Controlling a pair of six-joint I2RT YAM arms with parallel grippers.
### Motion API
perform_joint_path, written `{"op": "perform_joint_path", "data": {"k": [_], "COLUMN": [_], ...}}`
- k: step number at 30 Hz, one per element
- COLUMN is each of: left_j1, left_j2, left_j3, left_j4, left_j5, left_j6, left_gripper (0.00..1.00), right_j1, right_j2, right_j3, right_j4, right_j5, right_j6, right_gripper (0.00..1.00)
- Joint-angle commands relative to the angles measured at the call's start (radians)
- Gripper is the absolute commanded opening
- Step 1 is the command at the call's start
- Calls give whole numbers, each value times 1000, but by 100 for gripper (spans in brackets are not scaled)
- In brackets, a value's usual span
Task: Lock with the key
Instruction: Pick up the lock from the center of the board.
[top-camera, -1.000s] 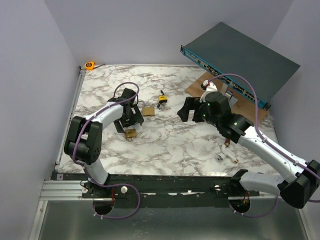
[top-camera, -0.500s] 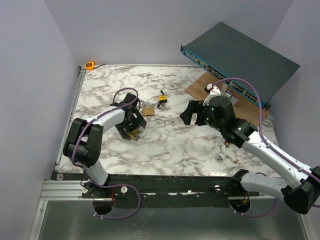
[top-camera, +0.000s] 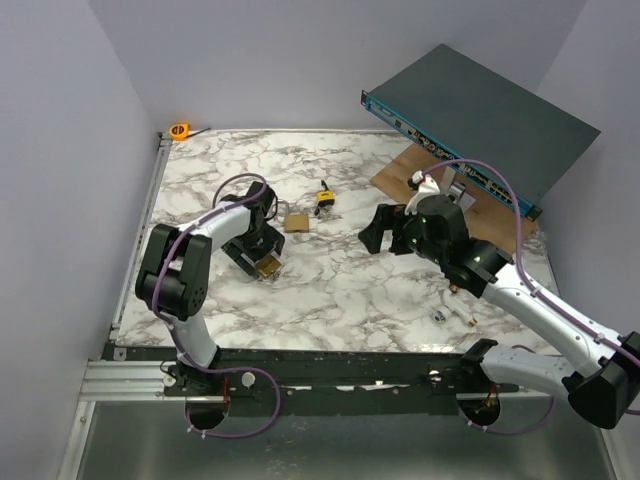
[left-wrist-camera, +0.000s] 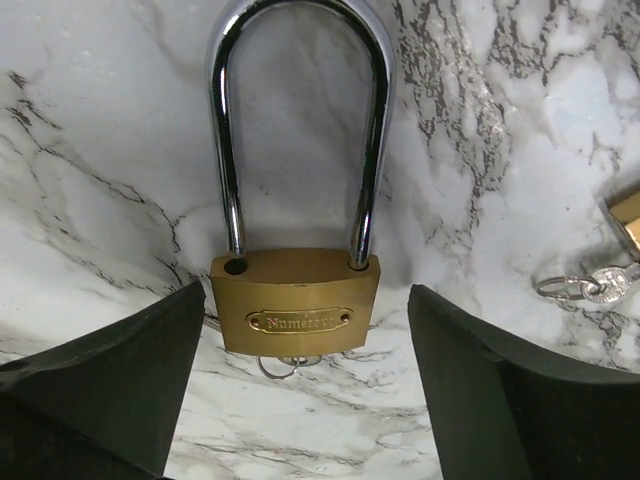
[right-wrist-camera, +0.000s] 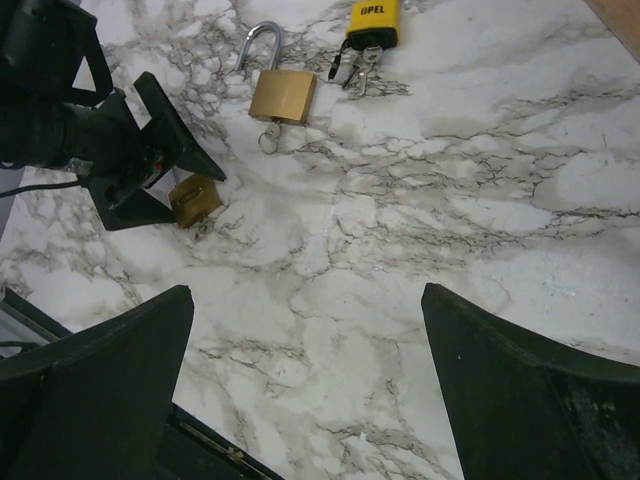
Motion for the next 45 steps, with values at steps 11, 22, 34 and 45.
{"op": "perform_joint_path", "data": {"k": [11,22,34,45], "left_j1": [-21,-96,-155,-177], "left_j2": [-11,-135,-200,-216], "left_j3": [-121,-203,-242,-259], "left_j4": [143,253,334,372], "left_j5": [203,382,466,517], "left_j6": [19,57,-20,-48], "left_gripper": [23,20,20,20], "right_j1": [-1,144,189,212], "right_j2": [33,354,578,685], "right_j3": [-185,-246,-334,-309], "right_j4": [312,661,970,1057], "right_j5": [-327,-272,-169,-113], "right_j6": [121,165,239,302], "right_gripper": [100,91,67,51]}}
